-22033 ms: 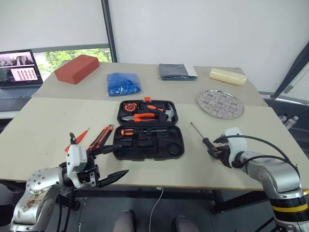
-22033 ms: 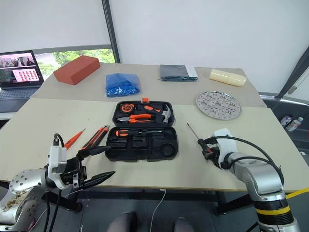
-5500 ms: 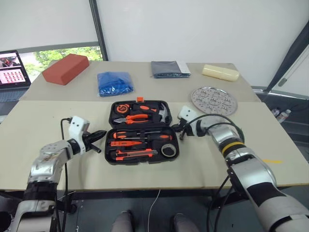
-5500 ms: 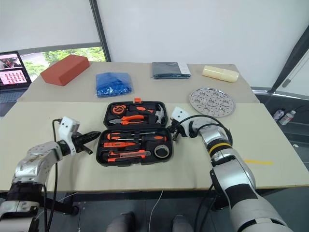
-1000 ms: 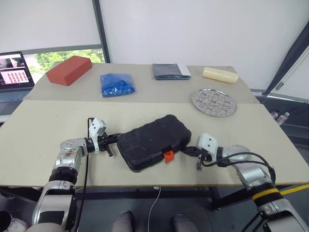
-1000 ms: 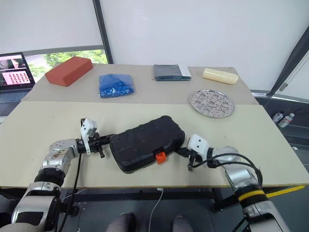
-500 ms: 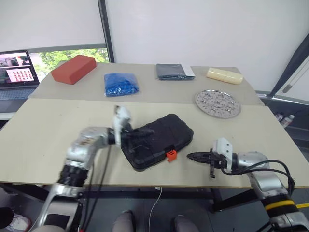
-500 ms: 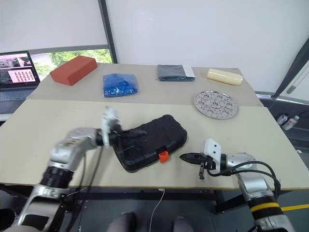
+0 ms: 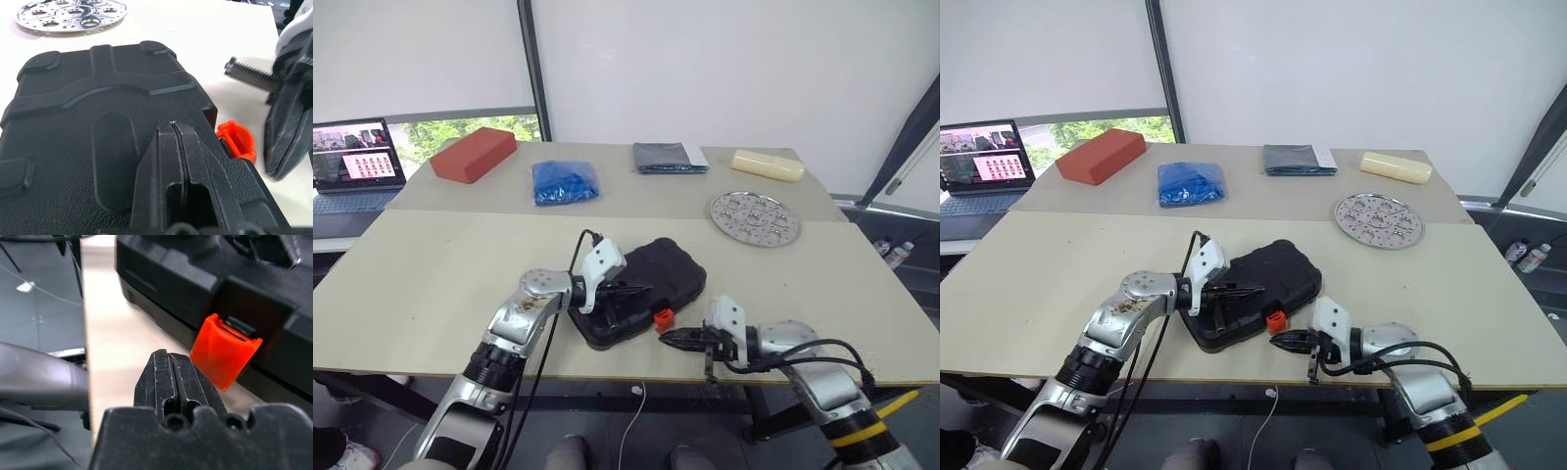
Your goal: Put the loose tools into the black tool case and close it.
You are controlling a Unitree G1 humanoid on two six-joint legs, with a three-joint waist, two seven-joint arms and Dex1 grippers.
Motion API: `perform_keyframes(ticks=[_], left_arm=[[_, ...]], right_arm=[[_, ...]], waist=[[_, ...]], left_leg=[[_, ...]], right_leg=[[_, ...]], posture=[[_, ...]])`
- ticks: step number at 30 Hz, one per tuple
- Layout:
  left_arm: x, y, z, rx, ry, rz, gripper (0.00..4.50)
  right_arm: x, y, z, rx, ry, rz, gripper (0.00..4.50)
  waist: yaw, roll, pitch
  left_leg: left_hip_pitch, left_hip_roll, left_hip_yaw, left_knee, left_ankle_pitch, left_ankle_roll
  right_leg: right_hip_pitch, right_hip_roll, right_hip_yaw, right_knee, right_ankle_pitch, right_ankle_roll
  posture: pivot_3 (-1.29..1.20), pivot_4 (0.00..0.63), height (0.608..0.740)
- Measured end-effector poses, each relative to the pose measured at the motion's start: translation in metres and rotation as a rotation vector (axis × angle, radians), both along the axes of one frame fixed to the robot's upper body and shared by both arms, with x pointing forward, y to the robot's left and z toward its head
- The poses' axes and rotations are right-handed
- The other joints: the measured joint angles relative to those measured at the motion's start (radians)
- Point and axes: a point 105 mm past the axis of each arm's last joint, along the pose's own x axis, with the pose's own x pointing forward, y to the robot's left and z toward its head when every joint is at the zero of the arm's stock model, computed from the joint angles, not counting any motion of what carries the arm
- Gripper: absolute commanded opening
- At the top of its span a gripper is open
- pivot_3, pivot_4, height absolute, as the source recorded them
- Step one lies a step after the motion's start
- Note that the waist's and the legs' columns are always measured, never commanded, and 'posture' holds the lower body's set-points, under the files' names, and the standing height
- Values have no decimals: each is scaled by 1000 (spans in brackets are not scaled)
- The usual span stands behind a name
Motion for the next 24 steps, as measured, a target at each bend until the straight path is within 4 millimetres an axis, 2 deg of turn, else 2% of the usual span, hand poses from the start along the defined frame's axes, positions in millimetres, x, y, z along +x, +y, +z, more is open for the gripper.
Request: perform_keyframes(ticks=[3,13,24], left_arm=[[1,1,3,-11,-1,4,28],[6,9,2,0,9,31,28],[8,13,0,54,1,38,28]], right_arm=[[10,0,-2,-7,-3,-25,0],[18,15,-6,61,20,-47,0],[24,9,11,129,-45,-68,0]], waist=[[-1,0,0],[-20,0,0],[-33,0,0]], left_leg=[[0,0,0,-1,0,0],[0,0,-1,-1,0,0],[0,1,-1,-3,0,0]], right_leg=[[0,0,0,0,0,0],[-1,1,0,1,1,-1],[-1,2,2,1,1,-1]], posture=[[0,150,740],[0,150,740],[0,150,740]])
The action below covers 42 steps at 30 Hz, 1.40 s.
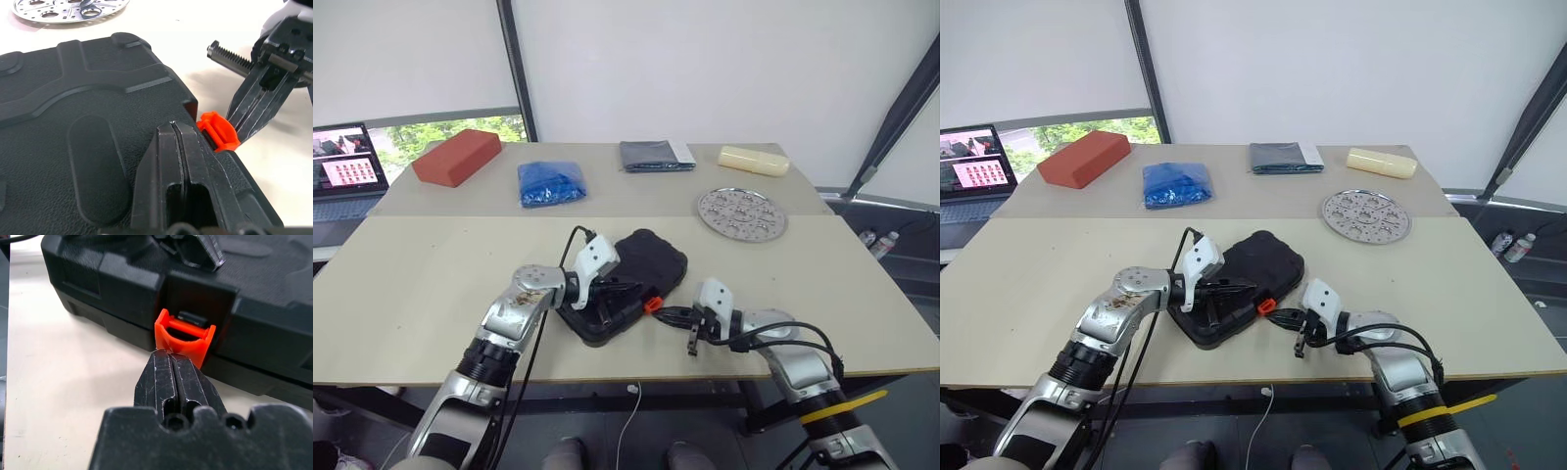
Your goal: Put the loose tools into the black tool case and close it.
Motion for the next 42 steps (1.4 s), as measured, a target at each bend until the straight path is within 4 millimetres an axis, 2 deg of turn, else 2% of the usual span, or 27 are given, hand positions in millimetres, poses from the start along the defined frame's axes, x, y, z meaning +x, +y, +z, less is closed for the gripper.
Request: perform_keyframes(ticks=[10,16,20,21,22,24,28,30,32,33,35,37,40,42], left_arm=[[0,0,-1,1,13,-9,28],[0,1,-1,-8,21,-15,28],[0,4,12,-175,11,-3,28],[-2,7,16,-239,-11,-12,539],[-4,11,20,-274,-38,-18,699],[-10,31,32,-371,-105,-15,1378],[-17,92,65,-357,-295,73,2855],[-22,107,72,-322,-340,103,3579],[-31,125,61,-253,-330,146,4372],[-36,138,47,-189,-295,192,4500],[-48,163,22,-80,-233,281,4500],[-68,188,-3,48,-185,344,4500],[-94,210,-21,129,-144,392,4500],[-101,218,-23,143,-144,425,4500]], right_arm=[[6,8,14,38,-73,25,0],[6,9,15,66,-74,34,0],[1,-1,25,72,-92,52,0],[-1,-9,29,74,-97,47,604],[-2,-14,31,77,-98,42,760],[-8,-34,33,52,-89,39,1428],[-17,-74,31,-37,-91,22,2859],[-17,-79,33,-48,-113,29,3563],[-18,-85,32,-58,-128,36,4258],[-18,-91,30,-74,-129,34,4451],[-16,-103,31,-95,-143,13,4451],[-15,-111,32,-112,-156,0,4451],[-11,-113,38,-125,-187,10,4451],[-9,-113,41,-128,-201,14,4451]], waist=[[-2,0,0],[-3,0,0],[4,1,0],[6,0,1],[7,0,2],[7,-1,4],[7,-4,8],[8,-4,8],[6,-4,8],[6,-4,9],[5,-5,12],[3,-7,14],[6,-9,17],[15,-9,18]], left_leg=[[2,0,0,0,0,0],[2,0,0,-1,0,0],[-1,0,1,-2,0,0],[-4,0,1,-3,0,0],[-7,0,1,-3,0,0],[-14,0,1,-3,2,3],[-18,0,1,-6,5,8],[-18,0,1,-6,5,8],[-17,0,2,-6,5,8],[-17,0,2,-7,5,8],[-16,0,3,-7,3,6],[-16,2,4,-8,2,3],[-15,3,5,-8,0,0],[-15,3,6,-8,-1,-1]], right_leg=[[0,0,0,-1,0,0],[0,-1,0,-1,0,0],[-1,-1,0,-3,0,0],[-1,-1,0,-3,0,-1],[-3,-1,0,-3,0,-1],[-10,0,0,-3,4,-7],[-15,1,1,-3,7,-1],[-15,1,1,-3,6,0],[-15,0,1,-4,5,1],[-15,0,1,-4,5,1],[-16,-1,1,-4,2,-6],[-16,-1,1,-4,1,-8],[-20,-2,0,-4,1,-9],[-22,-4,-2,-4,1,-8]], posture=[[0,150,740],[0,150,740],[0,150,740],[0,150,740],[0,150,740],[0,150,740],[0,150,740],[0,150,740],[0,150,740],[0,150,740],[0,150,740],[0,150,740],[0,150,740],[0,150,740]])
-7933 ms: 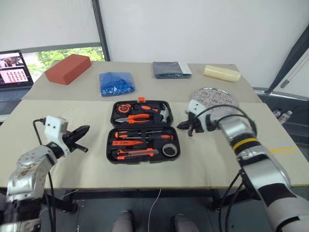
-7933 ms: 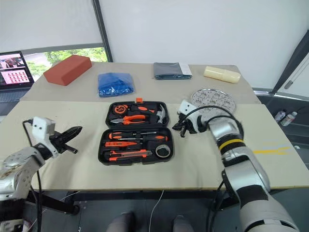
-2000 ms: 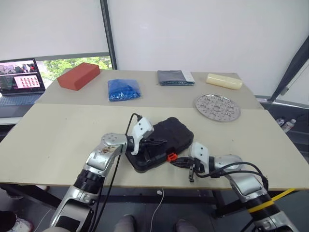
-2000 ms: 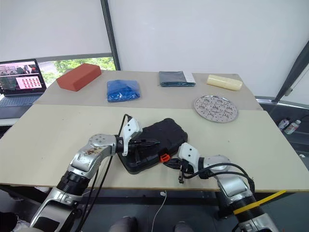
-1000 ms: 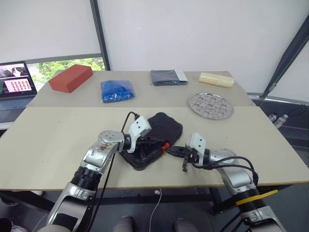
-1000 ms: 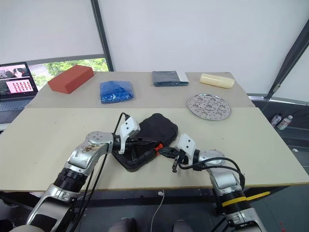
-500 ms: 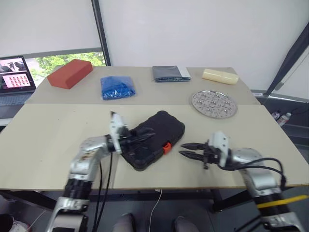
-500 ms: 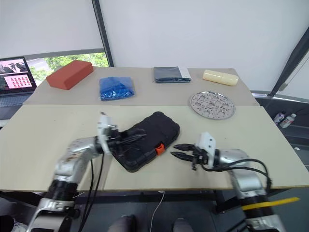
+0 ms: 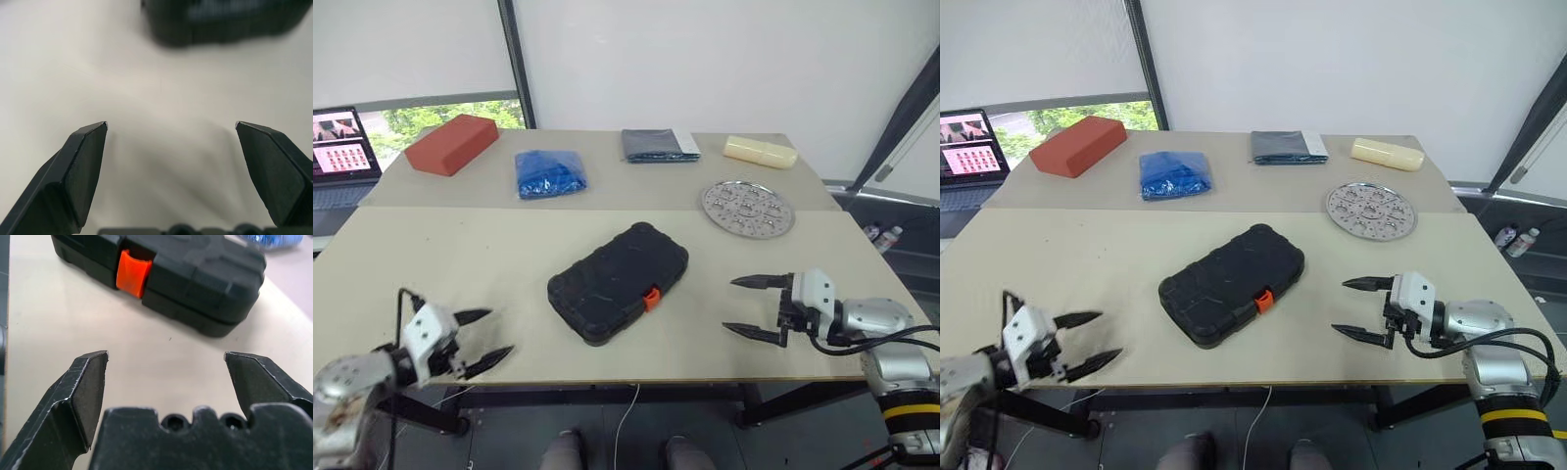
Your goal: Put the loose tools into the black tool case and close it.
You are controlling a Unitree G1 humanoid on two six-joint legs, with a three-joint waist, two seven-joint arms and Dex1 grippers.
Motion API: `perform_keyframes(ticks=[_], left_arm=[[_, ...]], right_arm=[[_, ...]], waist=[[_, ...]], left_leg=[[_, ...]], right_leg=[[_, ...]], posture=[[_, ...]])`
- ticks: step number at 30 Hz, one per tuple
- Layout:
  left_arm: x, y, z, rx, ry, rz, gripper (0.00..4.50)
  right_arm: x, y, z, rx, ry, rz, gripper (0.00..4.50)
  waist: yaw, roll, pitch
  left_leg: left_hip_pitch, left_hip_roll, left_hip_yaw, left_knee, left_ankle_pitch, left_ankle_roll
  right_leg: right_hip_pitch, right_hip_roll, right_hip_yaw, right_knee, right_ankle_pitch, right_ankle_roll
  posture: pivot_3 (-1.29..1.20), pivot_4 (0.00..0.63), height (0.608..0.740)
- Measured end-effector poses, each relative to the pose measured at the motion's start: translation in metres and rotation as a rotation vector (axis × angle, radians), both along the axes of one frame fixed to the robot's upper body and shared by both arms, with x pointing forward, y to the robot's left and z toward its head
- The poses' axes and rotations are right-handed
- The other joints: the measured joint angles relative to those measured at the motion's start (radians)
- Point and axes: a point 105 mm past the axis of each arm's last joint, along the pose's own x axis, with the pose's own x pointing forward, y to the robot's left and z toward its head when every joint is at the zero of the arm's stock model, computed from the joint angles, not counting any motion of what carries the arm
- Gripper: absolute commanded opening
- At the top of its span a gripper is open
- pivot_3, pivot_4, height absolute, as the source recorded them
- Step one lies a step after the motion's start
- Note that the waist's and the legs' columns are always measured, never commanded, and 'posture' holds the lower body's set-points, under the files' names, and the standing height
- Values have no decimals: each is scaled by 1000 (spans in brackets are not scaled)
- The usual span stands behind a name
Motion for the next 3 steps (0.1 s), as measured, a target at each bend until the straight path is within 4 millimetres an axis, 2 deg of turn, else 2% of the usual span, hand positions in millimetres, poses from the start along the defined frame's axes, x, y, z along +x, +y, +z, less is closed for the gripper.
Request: perform_keyframes(ticks=[3], left_arm=[[-1,2,3,10,-29,24,4500]], right_arm=[[1,0,0,-5,-4,2,4451]], waist=[[14,0,1]], left_leg=[[0,0,2,0,0,0]], right_leg=[[-1,-2,0,0,0,0]], posture=[[0,150,740]])
